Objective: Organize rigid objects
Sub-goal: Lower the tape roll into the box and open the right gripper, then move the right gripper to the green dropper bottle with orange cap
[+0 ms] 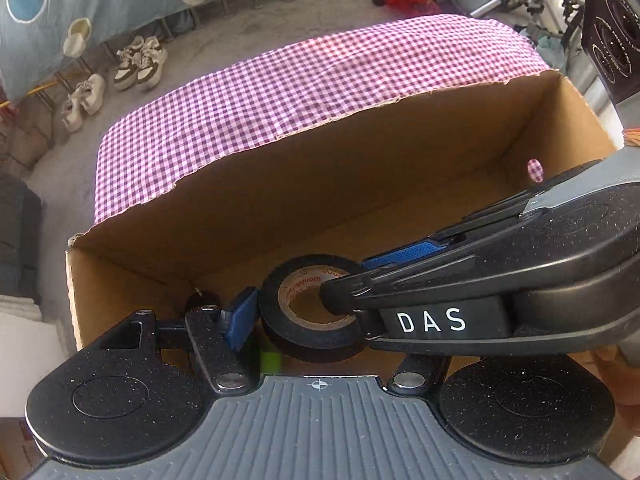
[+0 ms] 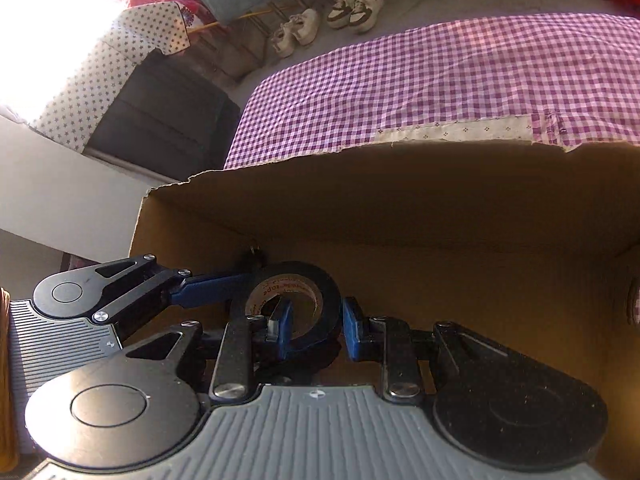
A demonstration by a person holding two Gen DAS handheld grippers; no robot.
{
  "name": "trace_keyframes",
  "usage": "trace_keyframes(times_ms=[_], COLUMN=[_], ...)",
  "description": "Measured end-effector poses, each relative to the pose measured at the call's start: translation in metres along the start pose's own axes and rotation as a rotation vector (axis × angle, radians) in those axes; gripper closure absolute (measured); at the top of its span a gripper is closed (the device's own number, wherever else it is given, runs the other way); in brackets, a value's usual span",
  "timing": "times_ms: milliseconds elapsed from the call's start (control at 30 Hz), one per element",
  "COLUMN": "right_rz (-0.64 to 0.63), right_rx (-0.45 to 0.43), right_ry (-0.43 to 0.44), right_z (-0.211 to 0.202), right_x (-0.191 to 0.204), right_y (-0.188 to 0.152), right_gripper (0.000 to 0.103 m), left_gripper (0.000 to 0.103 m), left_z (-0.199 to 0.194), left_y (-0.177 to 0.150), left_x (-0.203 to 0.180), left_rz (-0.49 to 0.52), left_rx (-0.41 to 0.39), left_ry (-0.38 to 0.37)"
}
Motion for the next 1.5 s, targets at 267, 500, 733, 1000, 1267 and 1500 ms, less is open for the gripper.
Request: trace_keyframes(times_ms=[267, 500, 733, 1000, 1267, 1500], right_rz=[0.034, 0.018, -0.081, -0.171, -0.128, -0.063], right_rx=[0.007, -0.087, -0.282, -0.531, -0.68, -0.598], right_ry=[0.007, 0.067, 0.193, 0.314, 0.199, 0.094], right_z=[0.017, -0.031, -0.129, -0.217, -0.22, -0.186], right_x=[-0.009, 0.01, 0.055, 0.088, 0.065, 0.034], right_y=[0.001, -0.008, -0.048, -0.143, -0.232, -0.27], right_gripper=[0.071, 0.071, 0.07, 0.057, 0.048, 0.048], left_gripper=[0.03, 0.028, 0.023, 0.017, 0.012, 0.012], left_z=[0.008, -0.032, -0.111, -0.181, -0.177, -0.142], left_y=[0.003, -0.001, -0.022, -0.066, -0.135, -0.177], left_x=[0.007, 0.015, 0.021, 0.019, -0.017, -0.063], left_rz=[-0.021, -0.067, -0.108, -0.145, -0.171, -0.188], left_rx=[0.002, -0.075, -0.239, -0.404, -0.469, -0.442], left_ry=[0.004, -0.008, -0.034, -0.066, -0.072, -0.062])
Point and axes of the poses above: each gripper's, at about its wrist camera, not at the fingertips, and z roughly the way its jaws point, x to its left, y to its top, the point moved 5 cm from there along z, roughly the way its jaws point, and after that the axes turned 8 degrees about y, right-handed, at the moved point
